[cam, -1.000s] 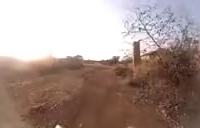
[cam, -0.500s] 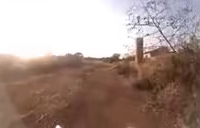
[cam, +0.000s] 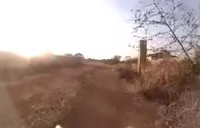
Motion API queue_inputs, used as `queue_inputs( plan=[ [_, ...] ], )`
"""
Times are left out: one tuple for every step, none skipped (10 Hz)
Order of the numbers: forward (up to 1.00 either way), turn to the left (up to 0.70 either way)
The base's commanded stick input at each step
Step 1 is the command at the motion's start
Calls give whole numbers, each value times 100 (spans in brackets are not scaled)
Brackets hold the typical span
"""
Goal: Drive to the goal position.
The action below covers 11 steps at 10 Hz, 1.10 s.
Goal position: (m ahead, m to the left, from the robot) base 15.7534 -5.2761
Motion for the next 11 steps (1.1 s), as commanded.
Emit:
queue_inputs(
  plan=[
    [69,0],
    [69,0],
    [69,0],
    [69,0],
    [69,0],
    [69,0],
    [69,0],
    [69,0],
    [69,0],
    [69,0],
    [69,0]
  ],
)
